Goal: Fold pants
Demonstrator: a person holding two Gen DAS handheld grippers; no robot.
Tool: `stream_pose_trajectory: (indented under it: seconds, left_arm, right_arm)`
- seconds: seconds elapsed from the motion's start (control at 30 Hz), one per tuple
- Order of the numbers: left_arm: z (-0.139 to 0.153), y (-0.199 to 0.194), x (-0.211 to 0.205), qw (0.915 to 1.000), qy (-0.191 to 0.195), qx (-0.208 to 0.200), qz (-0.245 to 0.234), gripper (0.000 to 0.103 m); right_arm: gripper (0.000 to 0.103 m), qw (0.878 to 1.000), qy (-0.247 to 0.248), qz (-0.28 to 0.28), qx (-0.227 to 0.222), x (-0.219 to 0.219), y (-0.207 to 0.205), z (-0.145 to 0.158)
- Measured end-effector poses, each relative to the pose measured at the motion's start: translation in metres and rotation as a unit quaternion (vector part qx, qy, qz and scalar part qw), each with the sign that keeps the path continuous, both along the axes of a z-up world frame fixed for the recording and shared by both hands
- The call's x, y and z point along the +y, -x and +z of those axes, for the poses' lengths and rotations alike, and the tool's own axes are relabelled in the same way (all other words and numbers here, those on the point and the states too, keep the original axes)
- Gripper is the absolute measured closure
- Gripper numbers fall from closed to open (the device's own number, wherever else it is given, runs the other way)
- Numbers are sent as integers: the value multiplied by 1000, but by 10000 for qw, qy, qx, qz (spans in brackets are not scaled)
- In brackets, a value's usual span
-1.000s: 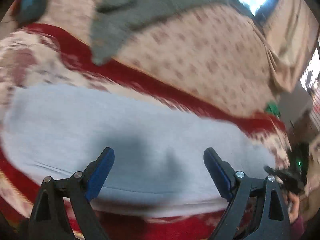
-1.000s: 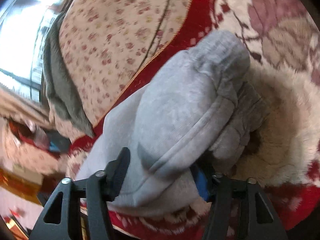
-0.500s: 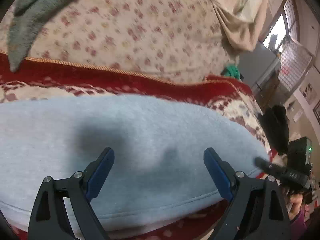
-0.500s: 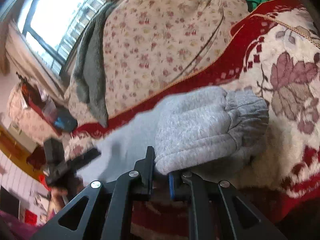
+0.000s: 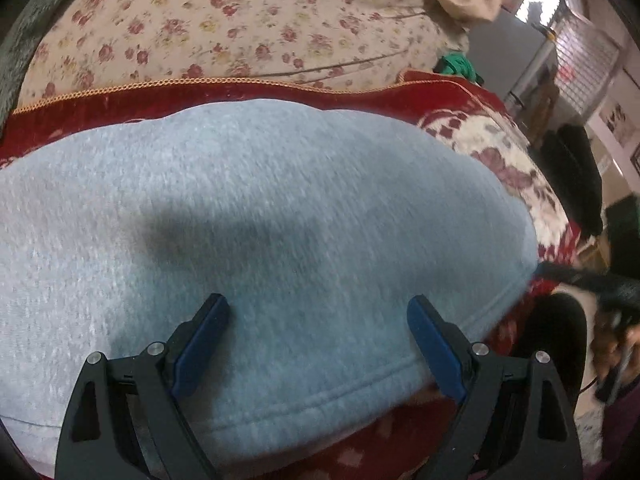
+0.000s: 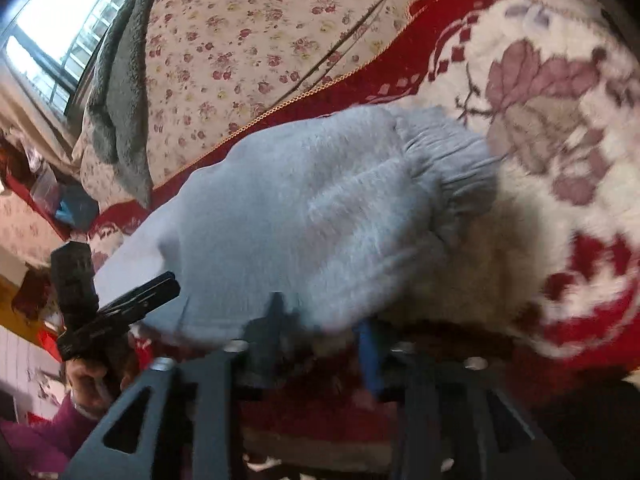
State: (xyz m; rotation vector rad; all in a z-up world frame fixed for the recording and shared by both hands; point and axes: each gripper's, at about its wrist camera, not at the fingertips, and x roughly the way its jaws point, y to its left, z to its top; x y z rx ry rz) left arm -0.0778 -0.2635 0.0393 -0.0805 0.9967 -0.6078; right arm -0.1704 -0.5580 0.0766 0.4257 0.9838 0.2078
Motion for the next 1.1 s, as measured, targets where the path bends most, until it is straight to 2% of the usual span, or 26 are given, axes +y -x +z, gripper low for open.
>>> stream_pose_trajectory:
  seconds: [0.13,0.2,0.27,0.4,0.47,0.57,0.6,0.67,0.7,0.73,0.8,0.87,1.0,1.1]
  left_arm:
    - [18,-2,12,9998,11,-172,51,13]
    - [33,-13,21,9994,21,-301,144,13]
    - [43,-31,29,9989,162,-298,310,13]
    - [54,-79,44,9964,564,6,633,12]
    - [55,-106,46,9953,550,94,786,12]
    - [50,-136,42,9949,588,290,763,12]
    - [48,-144,39,9950,563,349,746,12]
    - [40,-160,32,9957,467,417,675,12]
    - [37,-166,28,9961,408,438,647,12]
    - [32,-171,24,9964,361,470,601,12]
    - [23,-181,17,9966,293,589,499,12]
    - [15,-187,12,9963,250,701,429,12]
    - [2,-193,-4,9949,91,1006,18,12]
    - [-5,-194,-10,9925,-61,1197,-257,12]
  right_arm:
    - [47,9968,8,617,-516,12,8,43]
    - [30,9931,-63,822,-828,22,1,62]
    - [25,9901,2,872,-1098,32,-16,70]
    - [25,9889,85,754,-1275,59,-77,57]
    - [25,9904,-107,824,-1101,71,-105,41]
    - [26,9923,-273,918,-786,83,-133,12]
    - [28,9934,-121,884,-722,85,-137,5]
    - [31,9954,559,583,-522,81,-145,-11]
    - [41,9954,730,439,-437,72,-147,-19]
    - [45,9964,670,355,-369,64,-149,-25]
    - [61,9983,490,198,-245,45,-150,-36]
    - [68,9983,497,186,-241,39,-151,-41]
    - [68,9971,660,235,-293,44,-151,-41]
    - [66,9976,578,222,-317,43,-152,-42]
